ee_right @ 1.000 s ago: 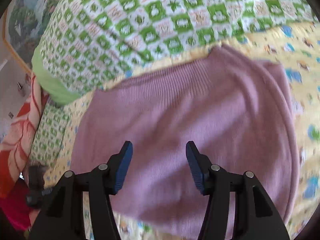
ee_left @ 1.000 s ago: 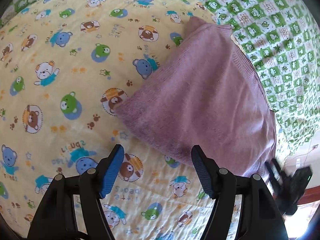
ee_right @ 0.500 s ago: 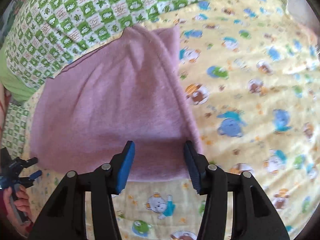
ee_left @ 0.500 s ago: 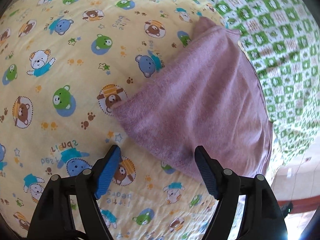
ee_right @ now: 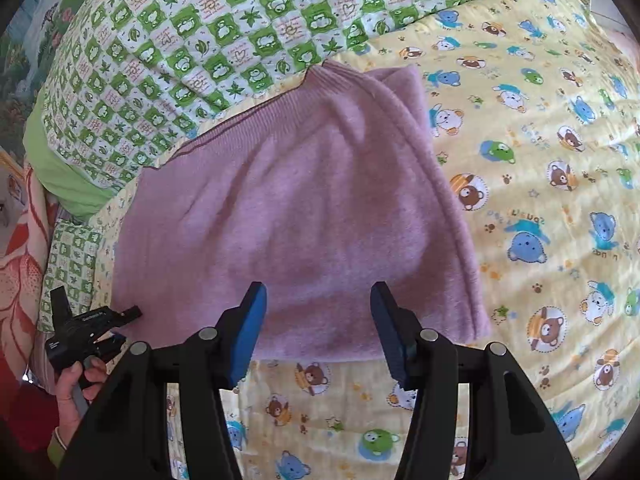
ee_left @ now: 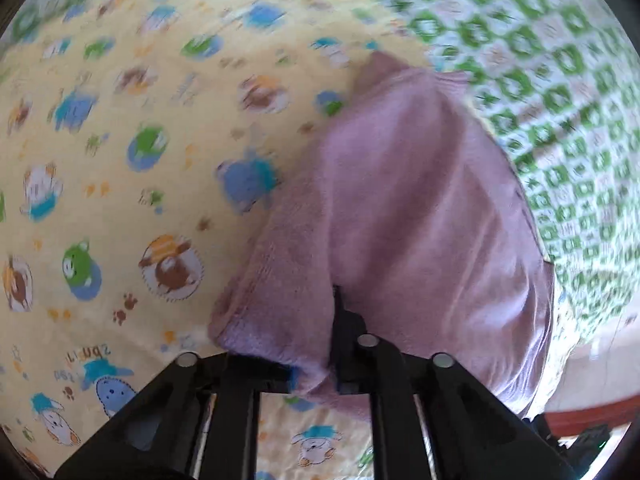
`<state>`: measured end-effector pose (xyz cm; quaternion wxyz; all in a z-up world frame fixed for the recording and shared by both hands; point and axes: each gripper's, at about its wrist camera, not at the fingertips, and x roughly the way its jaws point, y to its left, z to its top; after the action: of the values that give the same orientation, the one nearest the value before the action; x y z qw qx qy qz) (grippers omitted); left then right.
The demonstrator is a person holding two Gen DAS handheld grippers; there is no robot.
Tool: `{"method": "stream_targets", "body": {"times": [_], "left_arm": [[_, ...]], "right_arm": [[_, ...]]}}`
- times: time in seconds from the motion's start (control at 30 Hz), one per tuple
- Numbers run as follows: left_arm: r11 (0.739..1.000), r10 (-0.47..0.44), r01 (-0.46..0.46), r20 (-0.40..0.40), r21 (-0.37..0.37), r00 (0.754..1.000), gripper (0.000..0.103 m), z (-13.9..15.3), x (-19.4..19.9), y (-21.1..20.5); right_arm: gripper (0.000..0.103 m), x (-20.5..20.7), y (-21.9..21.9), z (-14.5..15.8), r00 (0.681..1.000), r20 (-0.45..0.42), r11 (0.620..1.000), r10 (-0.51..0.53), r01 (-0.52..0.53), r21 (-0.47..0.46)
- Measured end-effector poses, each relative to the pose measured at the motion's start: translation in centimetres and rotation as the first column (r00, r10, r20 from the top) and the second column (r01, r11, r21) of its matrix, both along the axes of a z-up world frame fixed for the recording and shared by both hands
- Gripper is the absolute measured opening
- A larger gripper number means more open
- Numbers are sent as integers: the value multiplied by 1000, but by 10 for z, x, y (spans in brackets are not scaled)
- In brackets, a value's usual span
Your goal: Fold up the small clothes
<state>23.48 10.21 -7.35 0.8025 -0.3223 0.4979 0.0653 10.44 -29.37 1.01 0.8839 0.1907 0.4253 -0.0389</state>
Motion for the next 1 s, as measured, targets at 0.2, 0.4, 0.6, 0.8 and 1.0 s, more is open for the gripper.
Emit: {"method": "stream_targets", "body": {"times": [0.2, 0.4, 0.6, 0.8, 1.0], "left_arm": [[969, -245, 232, 171, 89, 954, 6, 60, 10, -74], [874, -486, 469, 202, 128, 850, 6, 66, 16, -160], [819, -571, 556, 106, 140, 814, 7, 31, 18, -198], [839, -545, 538, 119, 88, 830, 7, 30, 24, -184], [839, -545, 539, 124, 79, 829, 7, 34, 27, -181]], "right_arm": [[55, 12, 1, 13, 999, 37, 999, 32, -33, 41], [55, 52, -1, 26, 995, 44, 991, 90, -94, 96], [61, 117, 14, 16, 982, 17, 965, 187, -187, 183], [72, 171, 39, -8, 959, 25, 923, 283, -279, 266], [73, 219, 61, -23, 937, 4, 886, 349, -331, 325]]}}
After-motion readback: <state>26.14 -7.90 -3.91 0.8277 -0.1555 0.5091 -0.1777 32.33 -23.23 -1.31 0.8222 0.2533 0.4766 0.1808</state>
